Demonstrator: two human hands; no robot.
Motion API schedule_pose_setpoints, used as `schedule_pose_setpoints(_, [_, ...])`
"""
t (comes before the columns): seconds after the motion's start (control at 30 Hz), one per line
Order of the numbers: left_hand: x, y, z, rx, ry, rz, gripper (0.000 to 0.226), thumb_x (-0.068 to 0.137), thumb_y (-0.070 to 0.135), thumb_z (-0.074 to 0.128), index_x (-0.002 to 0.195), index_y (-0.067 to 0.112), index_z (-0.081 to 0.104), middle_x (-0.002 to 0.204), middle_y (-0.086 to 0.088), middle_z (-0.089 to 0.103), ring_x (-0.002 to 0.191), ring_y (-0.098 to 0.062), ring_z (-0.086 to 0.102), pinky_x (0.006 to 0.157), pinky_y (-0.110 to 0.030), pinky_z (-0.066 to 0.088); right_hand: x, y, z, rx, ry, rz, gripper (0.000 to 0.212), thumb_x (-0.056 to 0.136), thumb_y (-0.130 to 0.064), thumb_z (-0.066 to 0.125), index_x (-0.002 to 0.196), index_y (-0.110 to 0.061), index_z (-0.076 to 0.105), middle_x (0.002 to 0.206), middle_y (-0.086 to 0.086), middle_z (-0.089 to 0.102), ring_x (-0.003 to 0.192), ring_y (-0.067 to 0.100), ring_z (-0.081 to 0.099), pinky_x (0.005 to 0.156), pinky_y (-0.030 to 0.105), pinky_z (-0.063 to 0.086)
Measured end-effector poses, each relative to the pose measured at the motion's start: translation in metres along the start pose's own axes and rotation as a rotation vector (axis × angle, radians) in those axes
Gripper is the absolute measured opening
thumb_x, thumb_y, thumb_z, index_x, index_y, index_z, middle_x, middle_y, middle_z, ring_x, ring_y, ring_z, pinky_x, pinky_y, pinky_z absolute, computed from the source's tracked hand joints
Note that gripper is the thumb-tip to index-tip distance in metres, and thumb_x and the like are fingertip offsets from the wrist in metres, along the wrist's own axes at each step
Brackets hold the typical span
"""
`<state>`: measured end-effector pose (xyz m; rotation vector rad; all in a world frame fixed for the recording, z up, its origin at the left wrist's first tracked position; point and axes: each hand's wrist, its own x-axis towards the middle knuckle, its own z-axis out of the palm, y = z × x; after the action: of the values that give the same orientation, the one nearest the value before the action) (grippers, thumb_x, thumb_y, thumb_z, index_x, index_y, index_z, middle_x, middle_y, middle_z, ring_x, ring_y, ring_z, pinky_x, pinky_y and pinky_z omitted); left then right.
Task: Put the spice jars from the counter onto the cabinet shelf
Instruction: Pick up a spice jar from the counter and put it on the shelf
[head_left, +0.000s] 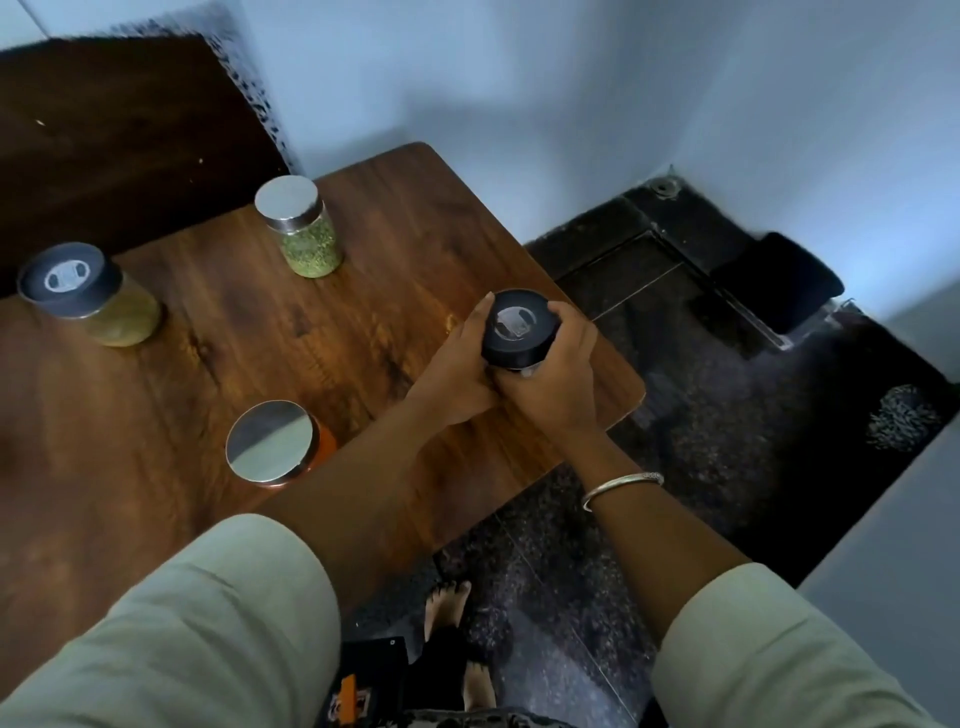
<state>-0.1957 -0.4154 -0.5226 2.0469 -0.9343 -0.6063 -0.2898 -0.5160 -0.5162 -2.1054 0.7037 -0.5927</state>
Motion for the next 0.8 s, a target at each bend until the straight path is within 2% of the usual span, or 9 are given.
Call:
schedule_pose_setpoints(0.1, [-0.011,0.013,-0.008,-0.144,0.069,0.046,0.123,0.068,0.014,0.081,0.147,0.012,-0.013,0.149,-0.012,0.031,0.138,-0.021,0.033,0.115,-0.040,0.028,-0.004,-0.011,-0.009,0.123,0.033,-0.010,0.101,0.056,-0.032,0.088,0.137,-0.018,0.028,0.133,0.003,0.035,0.119,0.017,0.045,0.093,0.023,0.047])
schedule_pose_setpoints(0.17, [-0.023,0.024,-0.012,-0.202,0.109,0.091,0.126,0.066,0.013,0.082,0.146,0.015,-0.016,0.148,-0.013,0.034,0.137,-0.020,0.036,0.113,-0.043,0.031,-0.007,-0.021,-0.015,0.205,0.040,0.004,0.107,0.056,-0.037,0.087,0.140,-0.021,0.024,0.137,0.002,0.033,0.122,0.014,0.044,0.094,0.019,0.046])
schedule_pose_setpoints(0.27, [-0.043,0.040,-0.018,-0.264,0.156,0.144,0.124,0.066,0.008,0.081,0.146,0.010,-0.013,0.148,-0.006,0.032,0.136,-0.014,0.036,0.112,-0.035,0.033,-0.014,-0.041,-0.023,0.298,0.052,-0.019,0.110,0.057,-0.040,0.087,0.143,-0.021,0.021,0.138,0.002,0.032,0.119,0.006,0.042,0.086,0.003,0.042])
schedule_pose_setpoints(0.33, [-0.056,0.051,-0.024,-0.270,0.205,0.157,0.122,0.067,0.008,0.081,0.147,0.009,-0.011,0.144,0.006,0.032,0.133,-0.004,0.036,0.109,-0.025,0.035,-0.022,-0.056,-0.029,0.339,0.052,-0.062,0.106,0.060,-0.038,0.086,0.143,-0.020,0.023,0.137,0.002,0.033,0.115,0.004,0.041,0.082,0.000,0.041])
schedule_pose_setpoints(0.43, [-0.078,0.065,-0.038,-0.343,0.265,0.127,0.119,0.067,0.008,0.081,0.148,0.018,-0.007,0.137,0.022,0.034,0.125,0.006,0.042,0.103,-0.022,0.041,-0.033,-0.076,-0.037,0.423,0.013,-0.124,0.093,0.066,-0.034,0.082,0.140,-0.022,0.028,0.136,0.004,0.038,0.117,0.011,0.047,0.083,0.014,0.050])
schedule_pose_setpoints(0.53, [-0.109,0.073,-0.053,-0.487,0.354,0.060,0.116,0.066,0.004,0.081,0.149,0.025,0.002,0.143,0.006,0.037,0.125,-0.009,0.048,0.102,-0.031,0.045,-0.050,-0.092,-0.046,0.551,-0.072,-0.148,0.077,0.073,-0.029,0.077,0.136,-0.028,0.033,0.128,0.004,0.047,0.113,0.011,0.053,0.080,0.014,0.050])
schedule_pose_setpoints(0.6, [-0.130,0.078,-0.062,-0.553,0.409,0.040,0.108,0.068,0.002,0.078,0.147,0.023,0.008,0.142,-0.003,0.039,0.125,-0.018,0.049,0.101,-0.036,0.046,-0.061,-0.098,-0.048,0.604,-0.170,-0.117,0.073,0.076,-0.029,0.073,0.137,-0.027,0.034,0.128,0.002,0.051,0.113,0.009,0.054,0.087,0.021,0.051])
schedule_pose_setpoints(0.7, [-0.163,0.087,-0.071,-0.609,0.459,0.000,0.081,0.075,-0.004,0.069,0.137,0.016,0.021,0.124,-0.004,0.050,0.114,-0.022,0.055,0.087,-0.031,0.053,-0.081,-0.110,-0.045,0.657,-0.391,-0.029,0.068,0.077,-0.036,0.070,0.137,-0.023,0.040,0.129,0.002,0.056,0.113,0.013,0.058,0.086,0.029,0.053])
schedule_pose_setpoints(0.8, [-0.193,0.095,-0.081,-0.612,0.521,-0.024,0.058,0.080,-0.006,0.063,0.119,0.020,0.027,0.115,-0.004,0.051,0.106,-0.022,0.055,0.071,-0.022,0.054,-0.102,-0.127,-0.038,0.688,-0.475,-0.021,0.052,0.074,-0.040,0.068,0.122,-0.027,0.054,0.116,0.002,0.063,0.106,0.019,0.063,0.086,0.044,0.054])
